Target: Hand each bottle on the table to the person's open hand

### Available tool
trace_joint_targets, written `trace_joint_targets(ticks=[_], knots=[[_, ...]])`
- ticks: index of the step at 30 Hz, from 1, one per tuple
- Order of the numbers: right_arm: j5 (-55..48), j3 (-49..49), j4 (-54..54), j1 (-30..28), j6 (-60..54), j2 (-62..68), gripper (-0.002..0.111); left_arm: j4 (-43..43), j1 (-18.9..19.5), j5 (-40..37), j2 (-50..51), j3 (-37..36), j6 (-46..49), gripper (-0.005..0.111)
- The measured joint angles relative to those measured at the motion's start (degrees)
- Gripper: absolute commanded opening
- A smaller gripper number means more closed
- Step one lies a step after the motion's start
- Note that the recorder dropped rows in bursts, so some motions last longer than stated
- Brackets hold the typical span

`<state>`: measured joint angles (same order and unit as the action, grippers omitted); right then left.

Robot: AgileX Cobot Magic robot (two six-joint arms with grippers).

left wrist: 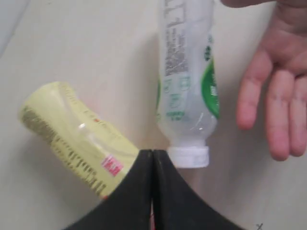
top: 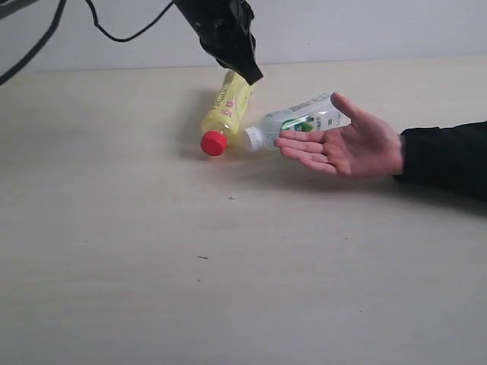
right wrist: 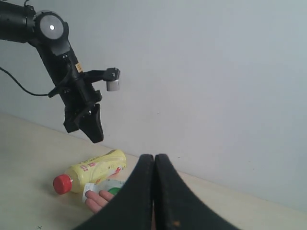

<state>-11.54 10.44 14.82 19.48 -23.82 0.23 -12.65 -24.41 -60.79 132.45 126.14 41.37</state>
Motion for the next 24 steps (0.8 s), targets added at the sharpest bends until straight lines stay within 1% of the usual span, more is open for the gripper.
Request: trace_joint_targets(ticks=[1, 3, 6, 8, 10, 11, 13, 15, 16, 18, 24], knots=[[0.0, 0.0, 0.0, 0.0, 0.0, 0.0, 0.0, 0.0, -1.3, 0.0, 1.0, 0.1, 0.7, 0.0], [0.0, 0.0, 0.0, 0.0, 0.0, 0.0, 0.0, 0.0, -2.5, 0.8, 1.6, 0.1, 1.6, 0.0], [0.0, 0.0, 0.0, 0.0, 0.0, 0.0, 0.0, -1.3, -3.3, 3.9, 1.6, 0.3, 2.0, 0.0], [0.0, 0.0, 0.0, 0.0, 0.0, 0.0, 0.0, -1.5, -3.4, 4.3, 1.7, 0.3, 2.1, 0.002], [0.0, 0.0, 0.0, 0.0, 0.0, 0.0, 0.0, -1.6, -3.4, 5.4, 2.7, 0.3, 1.6, 0.019], [0.0, 0.0, 0.0, 0.0, 0.0, 0.0, 0.0, -1.6, -3.4, 5.6, 3.3, 0.3, 1.3, 0.033], [0.0, 0.0, 0.0, 0.0, 0.0, 0.0, 0.0, -1.7, -3.4, 5.8, 4.7, 0.3, 0.7, 0.052], [0.0, 0.0, 0.0, 0.0, 0.0, 0.0, 0.0, -2.0, -3.4, 5.7, 5.4, 0.3, 0.6, 0.065], [0.0, 0.0, 0.0, 0.0, 0.0, 0.0, 0.0, -2.2, -3.4, 6.0, 5.7, 0.3, 0.5, 0.069], [0.0, 0.0, 0.0, 0.0, 0.0, 0.0, 0.0, -2.9, -3.4, 6.4, 6.2, 0.3, 0.4, 0.071], [0.0, 0.0, 0.0, 0.0, 0.0, 0.0, 0.0, -3.9, -3.4, 8.1, 6.7, 0.3, 0.8, 0.069]])
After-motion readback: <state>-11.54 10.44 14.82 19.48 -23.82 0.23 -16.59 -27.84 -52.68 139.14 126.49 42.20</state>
